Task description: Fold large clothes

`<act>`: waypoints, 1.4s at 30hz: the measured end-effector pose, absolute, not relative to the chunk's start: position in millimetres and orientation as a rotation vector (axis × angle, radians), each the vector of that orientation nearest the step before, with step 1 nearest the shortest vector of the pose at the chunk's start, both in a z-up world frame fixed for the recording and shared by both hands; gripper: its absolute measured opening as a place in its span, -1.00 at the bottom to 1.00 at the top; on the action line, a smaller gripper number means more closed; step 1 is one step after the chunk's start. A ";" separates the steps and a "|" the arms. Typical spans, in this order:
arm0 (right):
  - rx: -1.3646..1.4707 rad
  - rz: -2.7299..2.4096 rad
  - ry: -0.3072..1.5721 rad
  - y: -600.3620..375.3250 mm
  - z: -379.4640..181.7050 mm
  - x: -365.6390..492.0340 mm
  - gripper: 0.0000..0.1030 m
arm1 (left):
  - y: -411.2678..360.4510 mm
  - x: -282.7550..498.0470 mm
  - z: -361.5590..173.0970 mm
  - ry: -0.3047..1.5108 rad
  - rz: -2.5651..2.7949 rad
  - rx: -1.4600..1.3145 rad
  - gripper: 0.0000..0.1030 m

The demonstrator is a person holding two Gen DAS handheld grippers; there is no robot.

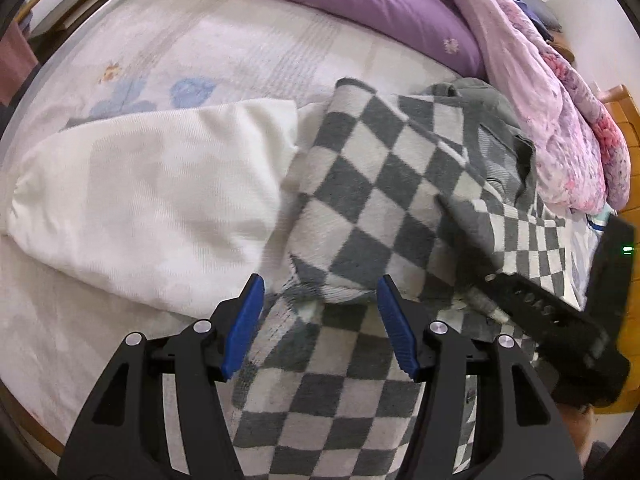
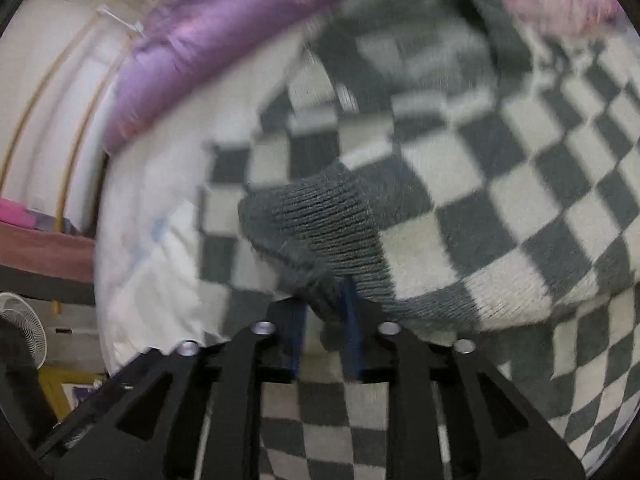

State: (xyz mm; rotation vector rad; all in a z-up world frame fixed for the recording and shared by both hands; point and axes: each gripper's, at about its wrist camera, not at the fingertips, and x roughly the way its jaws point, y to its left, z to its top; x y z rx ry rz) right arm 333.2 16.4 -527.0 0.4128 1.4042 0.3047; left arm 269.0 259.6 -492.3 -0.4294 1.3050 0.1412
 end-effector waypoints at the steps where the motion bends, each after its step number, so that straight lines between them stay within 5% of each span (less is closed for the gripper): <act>1: 0.417 0.325 1.411 16.7 -528.3 329.9 -0.24 | 259.9 268.8 -494.2 1.306 0.139 -0.439 0.15; 3: 0.417 0.352 1.408 14.1 -523.1 325.9 0.08 | 257.4 269.9 -497.4 1.311 0.145 -0.444 0.20; 11: 0.439 0.362 1.322 -47.9 -484.3 325.5 0.09 | 212.3 297.6 -509.0 1.329 0.083 -0.458 0.20; 12: 0.432 0.323 1.309 -67.0 -482.5 327.9 -0.06 | 199.7 304.9 -510.6 1.333 0.064 -0.439 0.20; 13: 0.425 0.272 1.293 -94.4 -482.8 333.1 -0.43 | 191.0 309.6 -511.7 1.333 0.051 -0.427 0.20; 16: 0.402 0.159 1.296 -151.2 -494.8 345.3 -0.87 | 160.3 326.0 -522.5 1.348 0.000 -0.384 0.20; 28: 0.505 -0.037 1.476 -280.3 -583.4 366.3 -0.96 | 125.7 360.7 -588.2 1.492 0.008 -0.258 0.29; 32: 0.564 -0.017 1.469 -281.9 -558.0 374.3 -0.82 | 142.9 365.8 -560.3 1.450 -0.027 -0.343 0.29; 36: 0.578 0.003 1.408 -289.7 -529.7 395.0 -0.30 | 191.1 393.5 -532.9 1.363 0.068 -0.389 0.42; 42: 0.545 0.024 1.378 -294.4 -525.8 462.4 -0.15 | 248.0 451.4 -550.1 1.385 0.178 -0.448 0.42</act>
